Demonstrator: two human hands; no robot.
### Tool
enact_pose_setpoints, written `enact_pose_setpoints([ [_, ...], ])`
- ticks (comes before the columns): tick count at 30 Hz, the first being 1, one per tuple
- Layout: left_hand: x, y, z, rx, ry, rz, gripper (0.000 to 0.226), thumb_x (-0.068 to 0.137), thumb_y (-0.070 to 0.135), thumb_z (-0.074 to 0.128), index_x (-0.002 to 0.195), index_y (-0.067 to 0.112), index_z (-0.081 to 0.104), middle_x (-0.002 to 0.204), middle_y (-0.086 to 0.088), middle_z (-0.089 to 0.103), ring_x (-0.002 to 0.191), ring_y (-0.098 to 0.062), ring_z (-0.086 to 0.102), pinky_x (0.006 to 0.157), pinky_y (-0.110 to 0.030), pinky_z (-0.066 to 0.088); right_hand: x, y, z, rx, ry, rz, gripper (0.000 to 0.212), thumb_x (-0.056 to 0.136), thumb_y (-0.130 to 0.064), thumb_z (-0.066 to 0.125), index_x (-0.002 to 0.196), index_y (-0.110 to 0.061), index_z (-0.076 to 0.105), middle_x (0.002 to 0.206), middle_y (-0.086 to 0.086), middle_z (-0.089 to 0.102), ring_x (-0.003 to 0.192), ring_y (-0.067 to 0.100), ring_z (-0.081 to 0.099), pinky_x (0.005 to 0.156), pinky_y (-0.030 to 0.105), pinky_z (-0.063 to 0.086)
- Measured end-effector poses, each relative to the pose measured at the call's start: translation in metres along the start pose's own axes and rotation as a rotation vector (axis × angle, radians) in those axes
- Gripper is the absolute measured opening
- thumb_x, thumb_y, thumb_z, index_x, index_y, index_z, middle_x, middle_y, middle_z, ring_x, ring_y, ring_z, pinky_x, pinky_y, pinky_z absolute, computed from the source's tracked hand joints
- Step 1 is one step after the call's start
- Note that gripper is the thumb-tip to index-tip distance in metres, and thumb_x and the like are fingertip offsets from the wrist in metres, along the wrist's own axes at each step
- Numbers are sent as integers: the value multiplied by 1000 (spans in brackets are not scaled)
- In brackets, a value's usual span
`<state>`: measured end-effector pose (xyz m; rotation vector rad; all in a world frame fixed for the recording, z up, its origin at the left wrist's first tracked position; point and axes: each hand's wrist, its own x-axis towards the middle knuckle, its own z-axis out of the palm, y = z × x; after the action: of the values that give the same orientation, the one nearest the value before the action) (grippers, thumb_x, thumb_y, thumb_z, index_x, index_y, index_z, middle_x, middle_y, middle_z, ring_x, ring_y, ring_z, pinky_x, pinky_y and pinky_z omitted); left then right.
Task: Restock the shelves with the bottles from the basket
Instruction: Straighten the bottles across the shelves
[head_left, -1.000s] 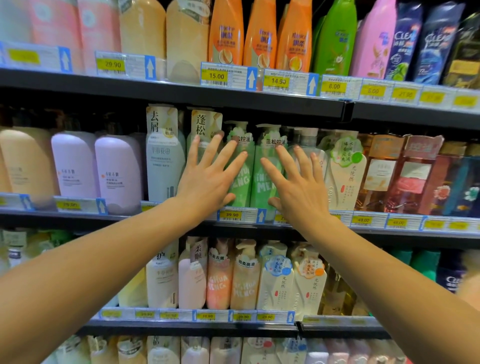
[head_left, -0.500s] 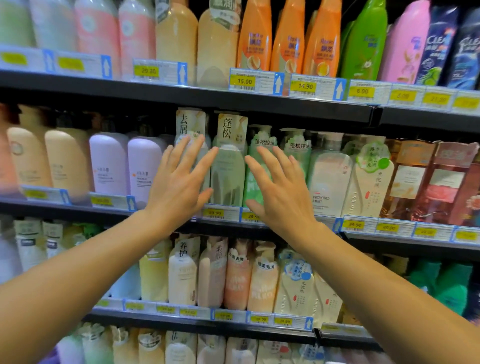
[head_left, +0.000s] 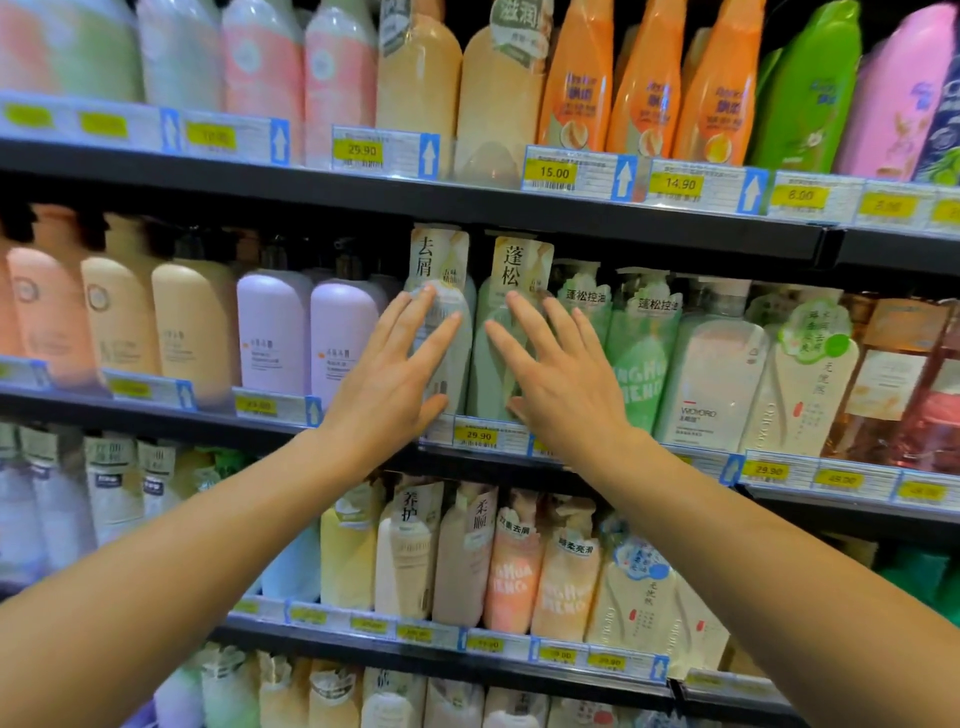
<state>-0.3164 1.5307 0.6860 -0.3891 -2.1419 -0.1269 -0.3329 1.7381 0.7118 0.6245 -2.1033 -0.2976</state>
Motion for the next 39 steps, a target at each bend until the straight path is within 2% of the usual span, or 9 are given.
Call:
enact_pose_setpoints([
  [5,4,0,5,-22,-8,-25,87,80,19,81,153,14,33,164,-13,11,150,-34,11,116,-43,21,1,-1,1,-4,18,13,89,73,-30,84,149,-19,40,161,11,26,142,41,30,117,54,22],
  [12,9,1,8,4,-11,-48,88,78,21,83,152,15,35,162,-14,17,148,-35,16,107,-50,42,1,-2,3,3,2,3,90,73,-31,84,150,-19,39,162,11,24,144,40,26,118,53,20],
  [18,9,1,9,51,1,-34,88,76,25,84,150,15,38,161,-14,20,147,-36,19,108,-49,41,1,-3,3,17,-24,15,96,69,-35,87,150,-19,38,162,11,21,144,41,24,118,54,19],
  [22,9,1,5,70,-8,-17,85,80,30,80,152,16,36,162,-14,18,148,-34,18,112,-49,38,0,-2,0,25,-31,5,92,73,-35,84,150,-19,37,162,11,21,145,40,23,119,54,17],
  [26,-1,-5,-10,64,43,7,79,80,28,80,148,12,43,158,-18,28,144,-39,29,113,-52,34,-2,-8,-6,65,61,-5,84,75,-41,81,146,-17,44,159,11,29,146,39,25,119,55,18],
  [29,-14,-25,-28,110,86,-2,75,78,26,82,143,9,49,153,-22,38,139,-41,38,109,-55,38,3,-28,-10,130,128,-24,81,73,-41,82,143,-14,50,155,13,37,144,39,30,118,55,23],
  [33,-33,-70,-51,188,140,-26,70,72,17,86,135,3,58,144,-28,47,128,-48,48,103,-57,42,20,-63,-14,188,128,-54,79,74,-40,81,142,-14,51,154,12,39,144,37,32,117,54,24],
  [36,-42,-105,-63,241,114,-54,77,67,15,89,136,3,56,144,-30,45,130,-50,46,105,-62,39,35,-88,-14,206,112,-49,82,74,-39,81,144,-15,48,155,11,38,144,36,31,118,53,23],
  [39,-45,-132,-68,267,71,-37,87,60,17,92,138,6,55,148,-28,42,133,-49,43,105,-65,37,51,-111,-13,205,124,-44,87,66,-37,86,142,-15,51,153,12,40,141,37,37,115,54,28],
])
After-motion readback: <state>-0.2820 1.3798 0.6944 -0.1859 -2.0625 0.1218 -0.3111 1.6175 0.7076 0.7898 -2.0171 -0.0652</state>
